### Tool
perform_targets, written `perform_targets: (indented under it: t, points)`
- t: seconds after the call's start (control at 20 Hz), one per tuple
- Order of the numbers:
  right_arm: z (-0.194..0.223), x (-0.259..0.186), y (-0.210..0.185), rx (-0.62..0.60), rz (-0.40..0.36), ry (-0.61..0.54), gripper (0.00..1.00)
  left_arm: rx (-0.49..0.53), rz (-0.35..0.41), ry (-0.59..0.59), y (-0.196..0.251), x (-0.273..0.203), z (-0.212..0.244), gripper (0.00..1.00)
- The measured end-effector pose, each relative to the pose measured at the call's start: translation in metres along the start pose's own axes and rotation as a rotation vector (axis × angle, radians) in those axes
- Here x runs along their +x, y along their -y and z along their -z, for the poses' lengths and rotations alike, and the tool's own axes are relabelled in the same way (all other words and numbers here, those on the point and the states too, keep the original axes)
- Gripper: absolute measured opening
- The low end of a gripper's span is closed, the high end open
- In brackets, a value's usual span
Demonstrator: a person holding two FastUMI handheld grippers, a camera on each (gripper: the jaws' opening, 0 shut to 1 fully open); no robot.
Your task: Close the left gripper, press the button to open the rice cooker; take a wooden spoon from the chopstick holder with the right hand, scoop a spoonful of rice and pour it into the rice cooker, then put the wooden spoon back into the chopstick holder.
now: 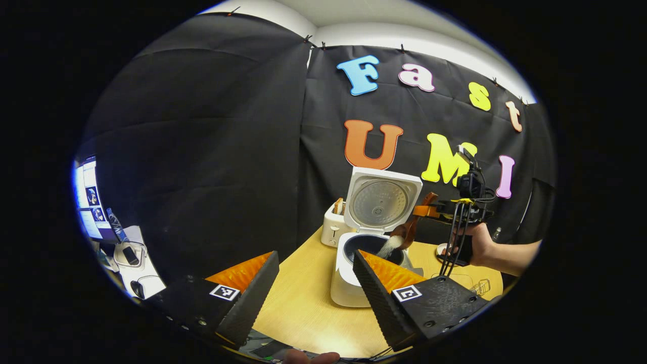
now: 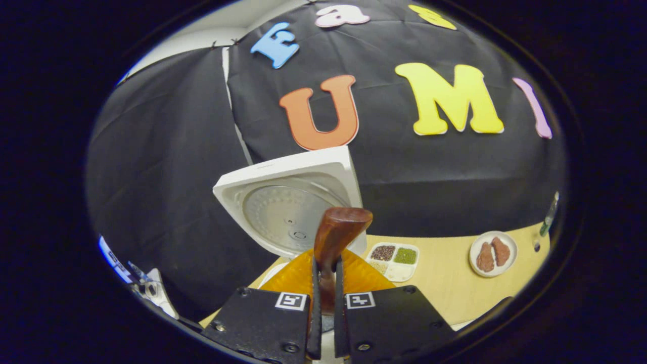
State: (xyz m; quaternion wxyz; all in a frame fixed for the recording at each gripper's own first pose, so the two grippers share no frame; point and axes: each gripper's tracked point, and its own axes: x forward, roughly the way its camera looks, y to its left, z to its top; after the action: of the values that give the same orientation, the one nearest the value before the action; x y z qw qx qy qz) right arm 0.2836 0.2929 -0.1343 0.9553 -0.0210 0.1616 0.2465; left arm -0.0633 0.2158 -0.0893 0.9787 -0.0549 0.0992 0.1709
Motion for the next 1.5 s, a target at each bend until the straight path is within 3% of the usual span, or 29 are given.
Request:
perform_targets:
  t: [0.6, 0.75, 0.95, 1.15, 1.5]
  points:
    - [-0.003, -0.012, -0.056, -0.584, -0.033, 0.101, 0.15, -0.029, -0.01, 0.008, -0.006, 0.0, 0.007, 0.94]
    - [0.0, -0.014, -0.065, -0.654, -0.048, 0.12, 0.15, -0.032, -0.008, 0.015, -0.006, 0.0, 0.006, 0.94]
    - [0.002, -0.018, -0.061, -0.599, -0.057, 0.111, 0.15, -0.021, -0.009, 0.031, -0.006, 0.001, 0.005, 0.94]
    - [0.002, -0.024, -0.059, -0.408, -0.074, 0.088, 0.15, -0.014, 0.01, 0.044, -0.004, 0.001, 0.004, 0.94]
    - [-0.041, -0.113, -0.015, -0.089, -0.061, 0.155, 0.15, 0.019, 0.104, 0.047, 0.003, -0.002, 0.013, 0.94]
